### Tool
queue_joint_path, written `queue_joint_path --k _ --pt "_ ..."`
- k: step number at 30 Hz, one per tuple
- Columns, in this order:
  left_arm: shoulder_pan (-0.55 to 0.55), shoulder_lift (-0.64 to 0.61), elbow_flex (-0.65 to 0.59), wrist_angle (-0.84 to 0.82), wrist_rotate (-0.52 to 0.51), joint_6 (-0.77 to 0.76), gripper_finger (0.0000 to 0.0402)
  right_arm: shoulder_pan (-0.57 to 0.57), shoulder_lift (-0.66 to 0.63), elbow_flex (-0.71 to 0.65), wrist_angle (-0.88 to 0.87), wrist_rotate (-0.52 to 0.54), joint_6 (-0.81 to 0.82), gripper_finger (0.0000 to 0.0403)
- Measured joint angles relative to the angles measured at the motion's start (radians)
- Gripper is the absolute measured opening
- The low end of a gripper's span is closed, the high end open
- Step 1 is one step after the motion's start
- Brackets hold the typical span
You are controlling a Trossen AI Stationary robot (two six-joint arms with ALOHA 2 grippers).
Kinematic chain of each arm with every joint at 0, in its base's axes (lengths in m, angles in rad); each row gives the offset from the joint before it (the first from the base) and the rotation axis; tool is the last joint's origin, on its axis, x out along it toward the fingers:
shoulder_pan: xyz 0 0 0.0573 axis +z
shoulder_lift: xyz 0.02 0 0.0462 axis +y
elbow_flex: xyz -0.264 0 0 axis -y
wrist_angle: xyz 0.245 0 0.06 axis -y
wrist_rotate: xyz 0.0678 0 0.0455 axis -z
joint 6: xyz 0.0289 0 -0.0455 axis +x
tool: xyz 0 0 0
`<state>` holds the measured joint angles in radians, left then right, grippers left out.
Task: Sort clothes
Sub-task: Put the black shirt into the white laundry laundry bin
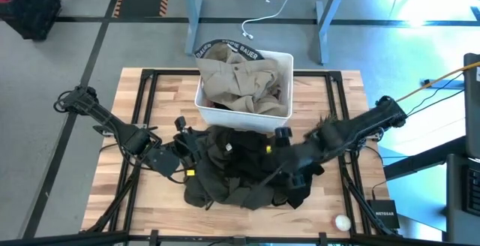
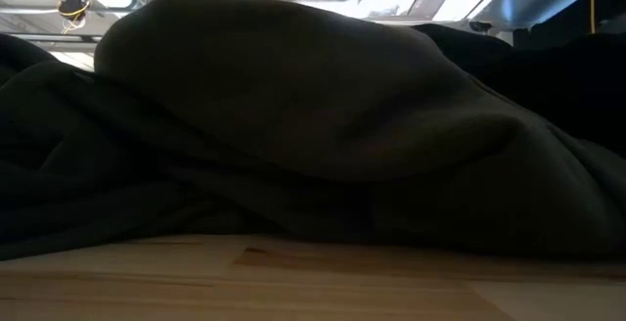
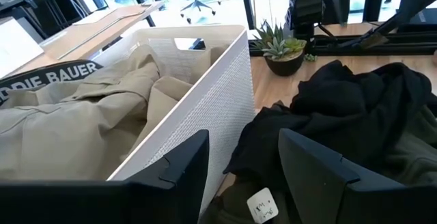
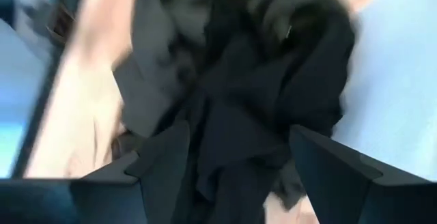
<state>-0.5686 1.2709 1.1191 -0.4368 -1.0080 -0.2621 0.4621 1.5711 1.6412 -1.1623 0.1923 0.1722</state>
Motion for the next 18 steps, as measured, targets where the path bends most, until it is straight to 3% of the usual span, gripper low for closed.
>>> queue_joint_path --k 7,12,18 --pt "0.0 0.0 0.0 0.001 0.0 0.004 0.0172 0.002 0.0 -0.289 0.186 0.003 0.038 0.0269" --pt "0.001 0.0 0.0 0.003 0.0 0.003 0.0172 -0.023 0.007 -0.472 0.473 0.001 0.022 0.0269" --pt "0.007 0.0 0.0 0.003 -0.001 -0.011 0.0172 -0.092 0.082 -0.565 0.649 -0.001 -0.063 0.0267"
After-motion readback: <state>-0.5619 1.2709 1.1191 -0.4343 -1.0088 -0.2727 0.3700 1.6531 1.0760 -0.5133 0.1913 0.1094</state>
